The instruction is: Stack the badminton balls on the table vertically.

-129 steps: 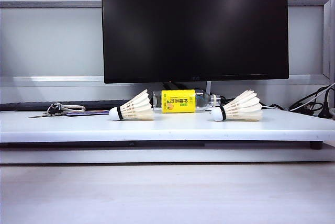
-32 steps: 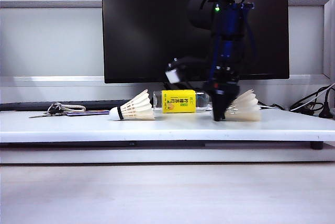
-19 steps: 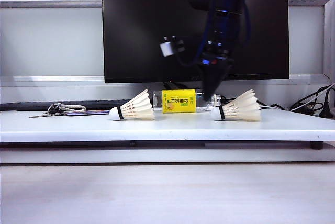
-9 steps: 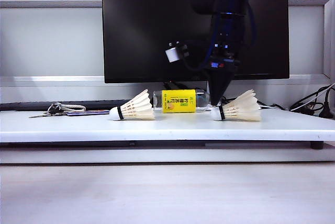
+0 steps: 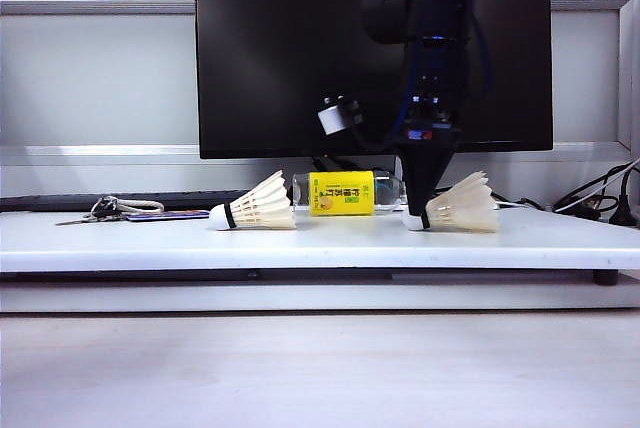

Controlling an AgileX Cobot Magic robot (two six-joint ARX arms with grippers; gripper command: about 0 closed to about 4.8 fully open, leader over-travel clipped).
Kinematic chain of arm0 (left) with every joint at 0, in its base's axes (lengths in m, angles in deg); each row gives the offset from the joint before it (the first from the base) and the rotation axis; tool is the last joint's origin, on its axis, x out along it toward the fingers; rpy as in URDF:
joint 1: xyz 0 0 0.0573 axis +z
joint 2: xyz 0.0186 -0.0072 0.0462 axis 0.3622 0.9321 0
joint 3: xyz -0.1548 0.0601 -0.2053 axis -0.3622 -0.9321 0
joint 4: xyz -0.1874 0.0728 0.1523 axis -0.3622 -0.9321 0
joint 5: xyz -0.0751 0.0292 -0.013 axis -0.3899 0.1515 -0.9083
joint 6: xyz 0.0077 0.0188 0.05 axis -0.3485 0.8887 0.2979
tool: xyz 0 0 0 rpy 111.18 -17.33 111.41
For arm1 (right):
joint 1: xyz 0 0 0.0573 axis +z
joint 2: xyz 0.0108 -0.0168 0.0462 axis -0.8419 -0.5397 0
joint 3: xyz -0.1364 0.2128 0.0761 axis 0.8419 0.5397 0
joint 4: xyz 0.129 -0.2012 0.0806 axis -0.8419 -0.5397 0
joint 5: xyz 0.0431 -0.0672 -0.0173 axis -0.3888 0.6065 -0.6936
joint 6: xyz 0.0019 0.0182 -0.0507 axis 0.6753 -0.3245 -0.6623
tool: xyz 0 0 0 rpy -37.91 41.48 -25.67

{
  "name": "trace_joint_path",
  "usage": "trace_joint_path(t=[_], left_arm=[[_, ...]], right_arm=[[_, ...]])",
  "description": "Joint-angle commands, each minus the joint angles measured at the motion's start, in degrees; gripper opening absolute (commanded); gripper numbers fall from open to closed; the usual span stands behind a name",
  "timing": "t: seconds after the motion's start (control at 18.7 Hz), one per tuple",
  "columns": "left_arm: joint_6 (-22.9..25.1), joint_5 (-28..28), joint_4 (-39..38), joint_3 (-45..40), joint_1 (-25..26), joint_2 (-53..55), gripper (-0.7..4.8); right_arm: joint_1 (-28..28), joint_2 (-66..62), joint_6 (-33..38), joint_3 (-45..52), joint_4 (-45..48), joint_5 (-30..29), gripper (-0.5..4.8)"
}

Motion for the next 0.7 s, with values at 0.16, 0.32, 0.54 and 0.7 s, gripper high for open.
trace_joint_path(t=[0.16, 0.32, 0.54, 0.7], left_arm=[[0.5, -0.8, -1.1, -0.2, -0.1, -0.2, 0.26], [0.5, -0.8, -1.1, -0.2, -0.1, -0.2, 0.26], [0.5, -0.8, -1.1, -0.2, -0.1, -0.2, 0.26], [0.5, -0.8, -1.1, -0.2, -0.1, -0.2, 0.26]], right_arm=[[0.0, -1.7, 0.2, -0.2, -0.1, -1.0, 2.25], [0.0, -3.1, 0.3, -0.2, -0.1, -1.0, 2.08], [0.0, -3.7, 0.3, -0.2, 0.7, 0.3, 1.33], [0.0, -3.7, 0.3, -0.2, 0.7, 0.5, 1.12]])
